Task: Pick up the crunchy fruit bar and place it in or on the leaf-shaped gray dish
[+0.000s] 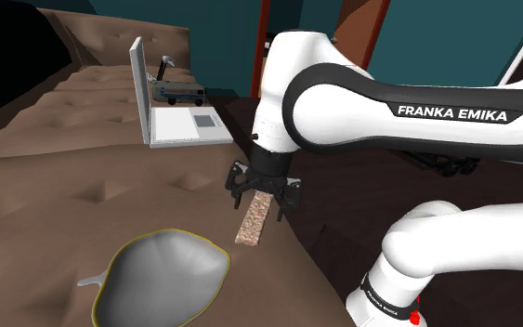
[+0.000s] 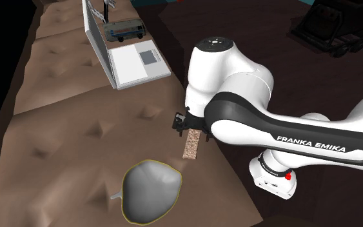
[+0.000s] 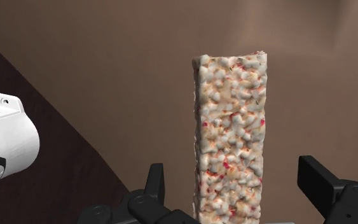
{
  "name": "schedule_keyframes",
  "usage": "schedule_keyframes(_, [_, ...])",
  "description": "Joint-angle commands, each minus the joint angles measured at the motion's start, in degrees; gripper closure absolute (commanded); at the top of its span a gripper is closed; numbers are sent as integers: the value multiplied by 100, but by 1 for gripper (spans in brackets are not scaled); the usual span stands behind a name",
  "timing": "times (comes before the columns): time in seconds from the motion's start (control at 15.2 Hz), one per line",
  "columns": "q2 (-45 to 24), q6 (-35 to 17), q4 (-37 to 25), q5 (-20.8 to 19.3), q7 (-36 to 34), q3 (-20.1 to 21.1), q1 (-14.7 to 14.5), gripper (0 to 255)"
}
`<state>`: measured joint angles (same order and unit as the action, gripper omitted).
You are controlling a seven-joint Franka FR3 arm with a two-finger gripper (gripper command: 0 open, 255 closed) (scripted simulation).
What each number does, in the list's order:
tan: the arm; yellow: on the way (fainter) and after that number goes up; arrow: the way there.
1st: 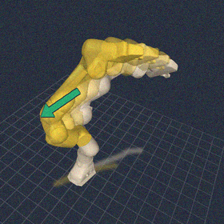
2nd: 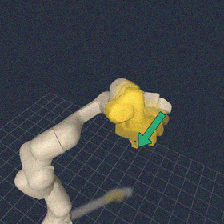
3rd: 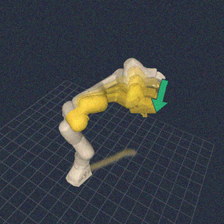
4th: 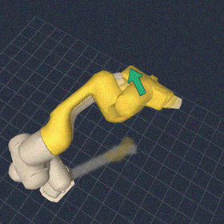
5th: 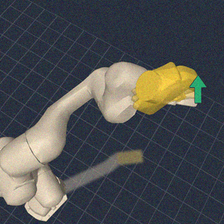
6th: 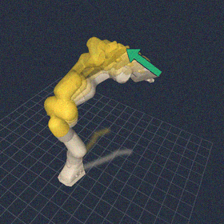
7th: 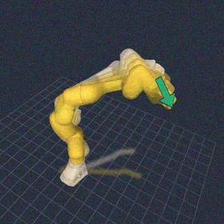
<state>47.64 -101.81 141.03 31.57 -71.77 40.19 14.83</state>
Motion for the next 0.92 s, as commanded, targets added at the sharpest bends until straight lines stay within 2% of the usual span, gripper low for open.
schedule_keyframes(0.0, [-1,-3,1,1,0,1,1,0])
schedule_keyframes(0.13, [0,-2,1,0,0,1,0,0])
schedule_keyframes(0.2, [0,-2,1,0,0,1,0,255])
schedule_keyframes(0.86, [2,69,-66,-29,-9,-34,8,255])
